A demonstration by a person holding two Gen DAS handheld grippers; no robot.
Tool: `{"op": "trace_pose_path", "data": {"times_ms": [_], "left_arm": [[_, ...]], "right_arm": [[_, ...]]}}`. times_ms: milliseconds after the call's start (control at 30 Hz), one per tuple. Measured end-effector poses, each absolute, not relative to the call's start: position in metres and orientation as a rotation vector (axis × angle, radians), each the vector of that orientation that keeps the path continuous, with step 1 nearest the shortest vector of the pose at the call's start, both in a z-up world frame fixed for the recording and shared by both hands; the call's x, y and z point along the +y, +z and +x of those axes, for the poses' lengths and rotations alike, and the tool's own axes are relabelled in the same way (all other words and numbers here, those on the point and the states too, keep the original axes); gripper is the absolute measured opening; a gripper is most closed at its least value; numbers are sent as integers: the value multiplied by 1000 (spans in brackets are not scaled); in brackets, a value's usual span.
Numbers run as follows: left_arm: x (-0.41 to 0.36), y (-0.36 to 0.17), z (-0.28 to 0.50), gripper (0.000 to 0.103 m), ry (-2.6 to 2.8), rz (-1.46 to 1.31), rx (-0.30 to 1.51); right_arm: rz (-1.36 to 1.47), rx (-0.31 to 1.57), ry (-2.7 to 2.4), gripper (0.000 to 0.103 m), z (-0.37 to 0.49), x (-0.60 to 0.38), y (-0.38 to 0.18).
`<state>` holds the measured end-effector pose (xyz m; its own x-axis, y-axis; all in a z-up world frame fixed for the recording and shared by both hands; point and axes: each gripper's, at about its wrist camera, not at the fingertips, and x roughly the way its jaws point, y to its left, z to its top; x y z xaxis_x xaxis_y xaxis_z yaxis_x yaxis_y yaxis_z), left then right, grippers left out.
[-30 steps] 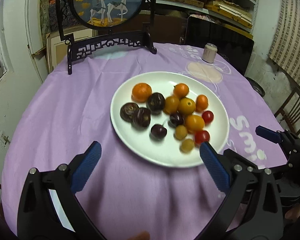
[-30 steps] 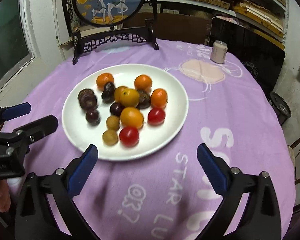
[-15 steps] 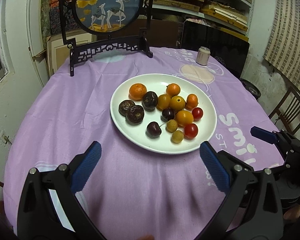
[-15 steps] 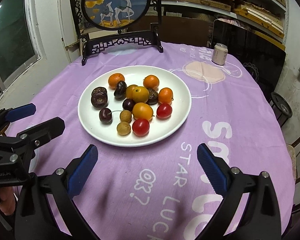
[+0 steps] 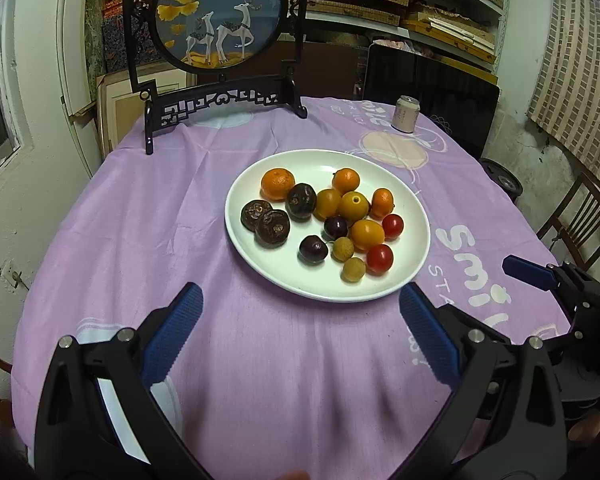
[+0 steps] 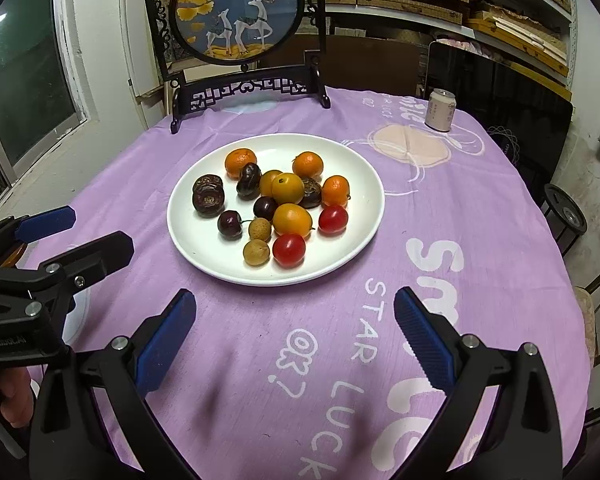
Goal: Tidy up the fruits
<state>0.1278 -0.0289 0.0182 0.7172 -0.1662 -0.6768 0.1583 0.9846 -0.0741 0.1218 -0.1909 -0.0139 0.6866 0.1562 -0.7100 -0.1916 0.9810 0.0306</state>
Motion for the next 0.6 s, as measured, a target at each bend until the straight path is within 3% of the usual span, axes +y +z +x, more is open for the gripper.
{"op": "trace_pose_path", "data": {"times_ms": [600], "left_arm": [[-27, 19, 126, 101, -178, -12, 764]], "right_arm": [[-43, 793, 202, 100, 120, -190, -13]]}}
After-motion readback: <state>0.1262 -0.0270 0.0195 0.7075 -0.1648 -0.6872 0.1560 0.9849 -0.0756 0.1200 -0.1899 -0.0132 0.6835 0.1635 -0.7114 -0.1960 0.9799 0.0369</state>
